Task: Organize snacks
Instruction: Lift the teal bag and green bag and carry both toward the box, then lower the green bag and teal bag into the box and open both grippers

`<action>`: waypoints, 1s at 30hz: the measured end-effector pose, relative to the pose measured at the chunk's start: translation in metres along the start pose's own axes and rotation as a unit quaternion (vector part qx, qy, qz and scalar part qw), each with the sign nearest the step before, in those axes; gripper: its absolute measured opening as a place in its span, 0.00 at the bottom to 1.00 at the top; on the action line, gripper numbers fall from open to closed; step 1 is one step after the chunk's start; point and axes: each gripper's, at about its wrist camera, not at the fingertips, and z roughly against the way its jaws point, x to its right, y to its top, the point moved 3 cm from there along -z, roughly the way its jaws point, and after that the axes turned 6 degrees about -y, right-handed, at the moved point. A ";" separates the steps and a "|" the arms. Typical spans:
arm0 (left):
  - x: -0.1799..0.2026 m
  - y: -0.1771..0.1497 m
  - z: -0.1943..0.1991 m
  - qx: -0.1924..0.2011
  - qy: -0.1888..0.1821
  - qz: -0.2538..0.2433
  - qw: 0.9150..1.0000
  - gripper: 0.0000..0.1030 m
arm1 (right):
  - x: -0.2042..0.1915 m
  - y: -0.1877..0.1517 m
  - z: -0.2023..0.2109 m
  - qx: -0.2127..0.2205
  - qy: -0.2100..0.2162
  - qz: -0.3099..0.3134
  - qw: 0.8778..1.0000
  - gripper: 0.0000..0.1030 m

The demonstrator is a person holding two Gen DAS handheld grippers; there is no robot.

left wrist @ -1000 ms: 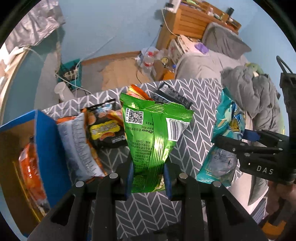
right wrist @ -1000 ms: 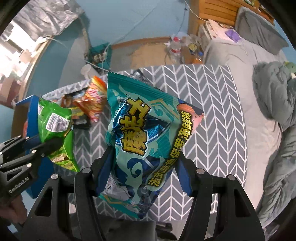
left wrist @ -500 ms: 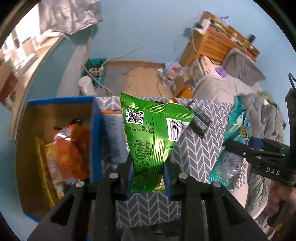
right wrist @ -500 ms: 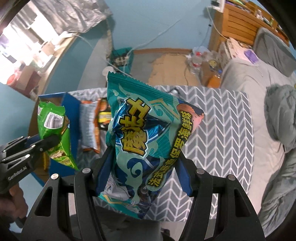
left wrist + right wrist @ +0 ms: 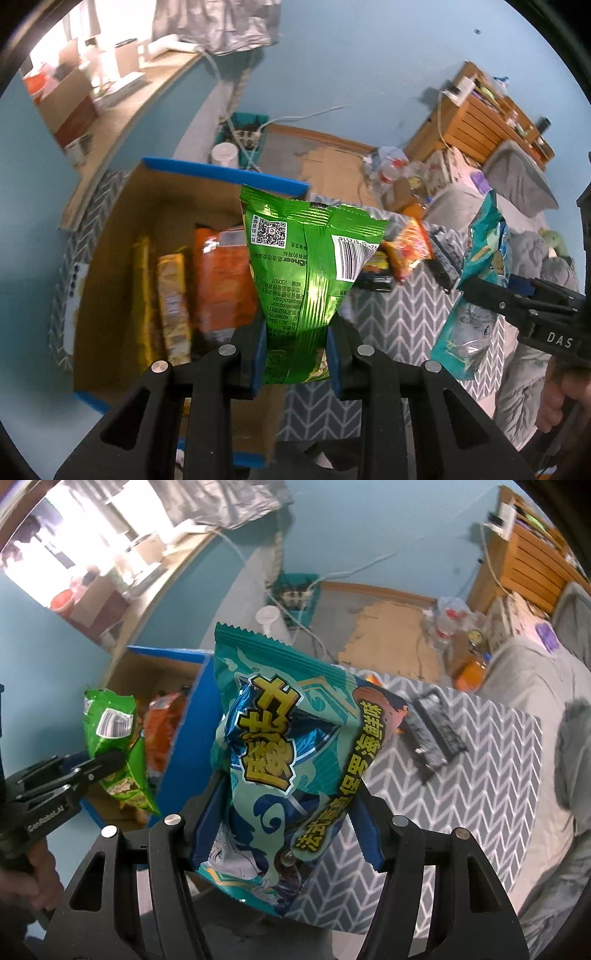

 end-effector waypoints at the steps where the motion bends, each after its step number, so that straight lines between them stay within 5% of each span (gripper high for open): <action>1: -0.007 0.000 0.002 0.001 0.003 0.006 1.000 0.26 | -0.005 0.002 -0.001 0.000 0.003 0.004 1.000 0.62; 30: -0.135 -0.015 -0.011 -0.025 0.048 0.096 0.994 0.27 | -0.179 0.028 -0.060 -0.039 0.071 0.119 0.990 0.62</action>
